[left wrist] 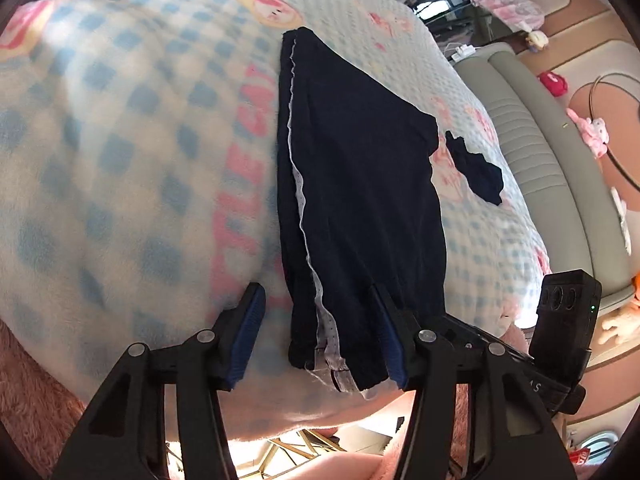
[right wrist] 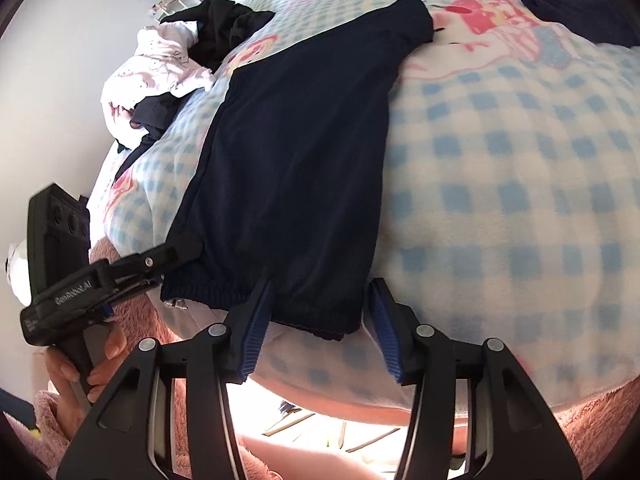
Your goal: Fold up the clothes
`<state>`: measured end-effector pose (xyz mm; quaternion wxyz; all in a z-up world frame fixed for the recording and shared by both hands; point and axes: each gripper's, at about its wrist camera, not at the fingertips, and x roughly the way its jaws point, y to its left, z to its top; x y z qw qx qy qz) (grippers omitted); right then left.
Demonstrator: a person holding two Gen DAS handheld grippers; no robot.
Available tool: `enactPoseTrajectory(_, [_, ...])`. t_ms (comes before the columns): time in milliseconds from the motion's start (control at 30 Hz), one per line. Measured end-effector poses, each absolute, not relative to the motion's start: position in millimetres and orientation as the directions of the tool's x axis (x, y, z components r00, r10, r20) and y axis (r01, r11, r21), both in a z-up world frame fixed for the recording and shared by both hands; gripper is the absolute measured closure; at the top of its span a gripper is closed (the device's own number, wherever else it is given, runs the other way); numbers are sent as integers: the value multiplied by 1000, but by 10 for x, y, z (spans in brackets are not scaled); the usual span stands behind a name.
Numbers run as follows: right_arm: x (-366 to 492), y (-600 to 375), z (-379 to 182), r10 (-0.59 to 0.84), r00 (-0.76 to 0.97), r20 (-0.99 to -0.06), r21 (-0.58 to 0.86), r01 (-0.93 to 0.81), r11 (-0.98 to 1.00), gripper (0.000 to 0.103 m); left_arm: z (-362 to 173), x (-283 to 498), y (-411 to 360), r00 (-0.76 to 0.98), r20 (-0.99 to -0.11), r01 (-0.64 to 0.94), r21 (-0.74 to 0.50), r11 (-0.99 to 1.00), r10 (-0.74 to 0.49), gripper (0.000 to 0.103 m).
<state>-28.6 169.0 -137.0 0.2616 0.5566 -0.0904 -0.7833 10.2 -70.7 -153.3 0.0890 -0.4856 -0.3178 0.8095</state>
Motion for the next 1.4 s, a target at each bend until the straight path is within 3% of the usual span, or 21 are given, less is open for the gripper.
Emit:
enactPoseTrajectory(100, [-321, 1747, -1339, -490, -272, -828, 413, 292, -862, 54, -1465, 171, -730, -535, -713, 145, -606, -782, 454, 48])
enactPoseTrajectory(233, [-292, 1706, -1388, -556, -227, -800, 483, 308, -820, 54, -1594, 159, -705, -475, -673, 136, -693, -708, 567, 46])
enactPoseTrajectory(367, [-270, 1616, -1448, -574, -206, -793, 499, 321, -805, 52, -1641, 152, -629, -464, -695, 148, -673, -725, 550, 49])
enactPoseTrajectory(400, [-269, 1595, -1461, -575, -204, -792, 500, 323, -803, 55, -1643, 151, -615, -465, -709, 151, -654, -741, 530, 67])
enactPoseTrajectory(433, [-264, 1580, -1463, -577, -204, -791, 502, 324, -802, 67, -1625, 159, -597, -466, -730, 148, -621, -770, 499, 79])
enactPoseTrajectory(500, [-212, 1635, -1319, -592, -236, -771, 517, 312, -797, 82, -1547, 208, -584, -479, -717, 120, -624, -772, 505, 80])
enactPoseTrajectory(567, [-160, 1688, -1174, -605, -267, -750, 530, 304, -791, 82, -1469, 277, -647, -514, -687, 111, -647, -754, 514, 80])
enactPoseTrajectory(700, [-140, 1639, -1171, -587, -271, -762, 498, 334, -800, 80, -1604, 227, -734, -497, -668, 162, -698, -697, 554, 67])
enactPoseTrajectory(900, [-265, 1564, -1514, -557, -208, -804, 487, 308, -817, 67, -1709, 122, -643, -451, -705, 167, -669, -724, 548, 69])
enactPoseTrajectory(967, [-251, 1549, -1511, -566, -205, -799, 490, 324, -809, 72, -1661, 149, -643, -469, -712, 164, -652, -741, 523, 76])
enactPoseTrajectory(1000, [-228, 1556, -1481, -571, -207, -794, 493, 331, -805, 84, -1599, 178, -640, -484, -717, 157, -635, -756, 502, 81])
enactPoseTrajectory(1133, [4, 1685, -1041, -607, -285, -742, 505, 358, -785, 85, -1291, 342, -676, -536, -641, 81, -688, -722, 550, 82])
enactPoseTrajectory(1200, [127, 1671, -858, -564, -346, -749, 423, 405, -810, 85, -1187, 363, -633, -524, -636, 45, -685, -727, 566, 82])
enactPoseTrajectory(1300, [143, 1640, -817, -562, -359, -745, 405, 426, -809, 85, -1172, 327, -585, -491, -660, 35, -667, -745, 568, 82])
enactPoseTrajectory(1400, [21, 1629, -833, -587, -339, -735, 438, 423, -793, 86, -1212, 195, -700, -487, -608, 56, -738, -672, 627, 82])
